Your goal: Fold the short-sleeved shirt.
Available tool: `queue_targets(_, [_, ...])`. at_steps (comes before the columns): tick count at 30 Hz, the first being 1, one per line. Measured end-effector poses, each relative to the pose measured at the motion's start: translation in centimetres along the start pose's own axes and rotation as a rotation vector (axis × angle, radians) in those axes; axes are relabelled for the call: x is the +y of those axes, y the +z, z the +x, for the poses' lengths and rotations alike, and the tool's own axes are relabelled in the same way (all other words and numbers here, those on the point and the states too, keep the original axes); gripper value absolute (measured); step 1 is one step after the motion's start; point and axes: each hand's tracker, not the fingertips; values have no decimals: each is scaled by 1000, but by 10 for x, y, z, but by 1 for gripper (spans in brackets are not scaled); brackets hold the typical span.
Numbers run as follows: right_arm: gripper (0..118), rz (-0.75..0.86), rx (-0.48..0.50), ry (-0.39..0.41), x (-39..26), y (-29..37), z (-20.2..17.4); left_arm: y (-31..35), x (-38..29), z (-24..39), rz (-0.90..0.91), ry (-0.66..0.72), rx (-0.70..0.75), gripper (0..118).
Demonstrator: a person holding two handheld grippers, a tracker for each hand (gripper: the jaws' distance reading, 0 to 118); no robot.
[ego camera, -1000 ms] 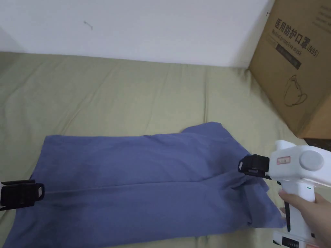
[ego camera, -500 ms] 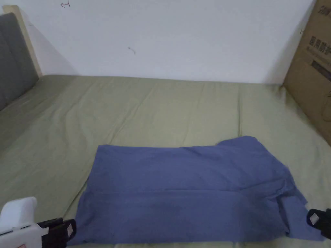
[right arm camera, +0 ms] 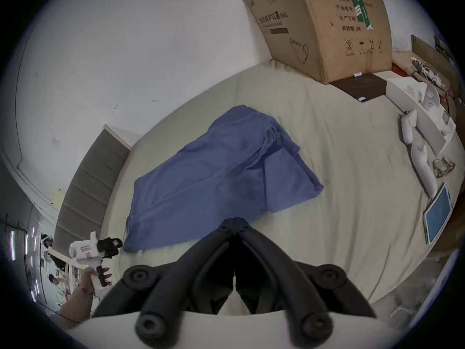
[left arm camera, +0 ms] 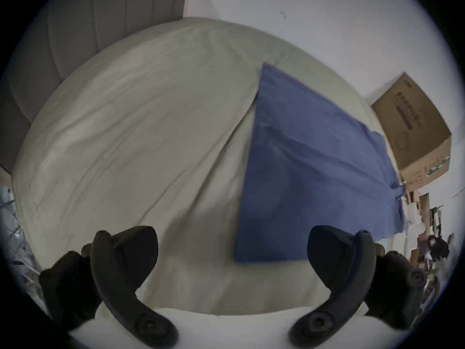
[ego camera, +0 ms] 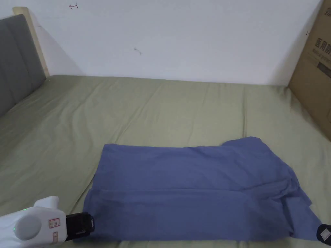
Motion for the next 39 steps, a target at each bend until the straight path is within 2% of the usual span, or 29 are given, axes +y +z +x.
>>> queue_targets(3, [0,-15,-20,4,-2,-4,5,-27,-3,9,-47,-37,19,118])
queue_targets(5, [0,-25,-25,-5,-2,-10,10,-35,-7,29,-68,-218,128,118])
queue_targets(6, [0,-30,-26,-12,-2,-12,13,-29,-15,39,-56,-278,138,118])
queue_targets(7, [0,-31,-27,-17,-3,-12,12,-25,-15,42,-29,-289,126,118])
queue_targets(8, [0,-34,-27,-22,-3,-15,14,-16,-15,43,5,-226,70,117])
queue_targets(10, [0,-38,-30,-30,-2,-19,17,-2,-17,42,62,-164,35,93])
queue_targets(11, [0,-39,-33,-32,-2,-18,16,5,-16,41,88,-155,2,67])
queue_targets(12, [0,-40,-32,-35,-1,-19,18,9,-16,41,98,-150,-9,22])
queue_targets(13, [0,-41,-31,-40,2,-21,21,14,-15,38,103,-140,-40,9])
queue_targets(14, [0,-42,-30,-46,5,-22,24,15,-14,35,94,-109,-128,9])
queue_targets(15, [0,-45,-30,-50,9,-23,25,18,-13,37,84,-114,-134,9])
queue_targets(19, [3,-32,-49,-22,37,-33,41,44,-9,46,131,-262,-52,9])
queue_targets(20, [31,-53,-39,-19,46,-41,50,48,-7,44,129,-247,-63,9])
queue_targets(21, [94,-104,31,-51,54,-52,64,52,-4,41,133,-241,-68,9])
queue_targets(22, [118,-155,25,-98,59,-64,73,54,-2,39,128,-233,-77,9])
queue_targets(23, [115,-184,-16,-133,63,-74,82,55,-1,38,126,-228,-83,9])
queue_targets(24, [115,-117,-5,-133,67,-77,93,56,0,37,131,-230,-79,9])
queue_targets(26, [115,-208,-45,-198,77,-92,114,62,0,41,131,-220,-77,9])
queue_targets(27, [115,-217,-103,-208,76,-96,92,61,-1,41,130,-201,-82,9])
queue_targets(28, [115,-223,-126,-202,77,-101,92,61,-1,40,127,-188,-86,9])
queue_targets(30, [115,-284,-156,-157,75,-111,88,60,-1,41,117,-174,-85,9])
queue_targets(31, [114,-324,-181,-124,83,-147,129,58,-2,42,111,-174,-82,9])
queue_targets(33, [111,-383,-211,-49,78,-160,129,54,-4,43,99,-176,-75,9])
queue_targets(35, [106,-393,-299,102,73,-156,102,51,-3,42,87,-176,-69,9])
queue_targets(37, [80,-391,-370,229,68,-153,89,50,-3,42,83,-172,-70,9])
queue_targets(38, [58,-374,-384,278,66,-149,85,50,-2,40,81,-171,-72,9])
queue_targets(39, [26,-362,-309,261,68,-140,73,50,-2,40,80,-169,-74,9])
